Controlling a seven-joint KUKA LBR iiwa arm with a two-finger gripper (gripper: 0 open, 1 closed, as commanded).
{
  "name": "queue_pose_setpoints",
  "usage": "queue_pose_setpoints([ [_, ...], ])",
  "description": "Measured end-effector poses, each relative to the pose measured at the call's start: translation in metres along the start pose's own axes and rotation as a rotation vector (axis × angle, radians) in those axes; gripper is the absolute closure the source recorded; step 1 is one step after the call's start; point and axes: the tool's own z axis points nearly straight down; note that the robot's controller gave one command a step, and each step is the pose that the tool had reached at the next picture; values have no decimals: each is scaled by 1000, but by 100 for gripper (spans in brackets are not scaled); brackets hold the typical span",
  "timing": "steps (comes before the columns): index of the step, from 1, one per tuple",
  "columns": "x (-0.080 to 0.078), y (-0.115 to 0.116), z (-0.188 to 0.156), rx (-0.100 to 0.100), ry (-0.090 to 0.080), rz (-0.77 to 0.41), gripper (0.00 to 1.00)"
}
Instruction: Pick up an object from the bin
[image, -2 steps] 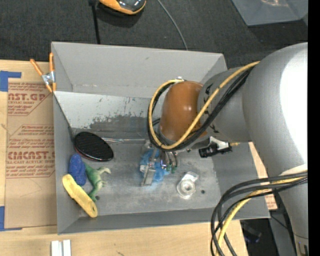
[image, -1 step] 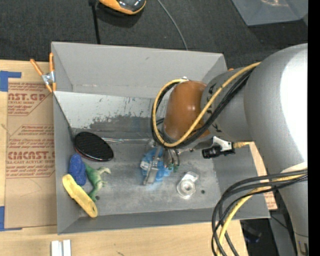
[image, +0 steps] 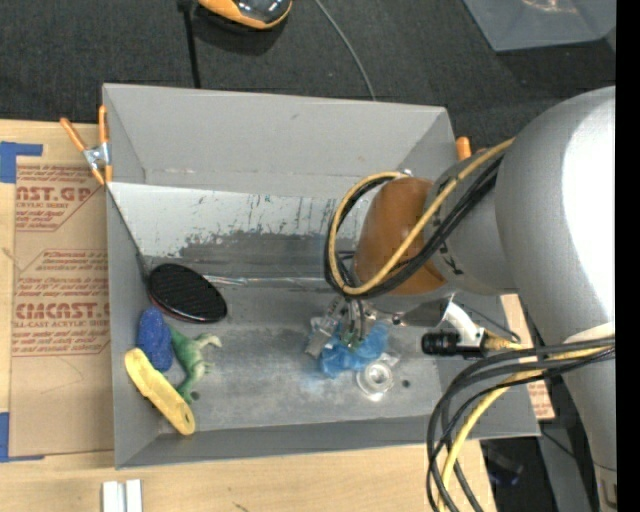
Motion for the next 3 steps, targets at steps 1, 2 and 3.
queue_pose_setpoints([
  [1, 0, 0, 0, 0, 0, 0, 100],
  [2, 11, -15, -1, -3, -1, 78, 100],
  [3, 25, -15, -13, 3, 3, 185, 100],
])
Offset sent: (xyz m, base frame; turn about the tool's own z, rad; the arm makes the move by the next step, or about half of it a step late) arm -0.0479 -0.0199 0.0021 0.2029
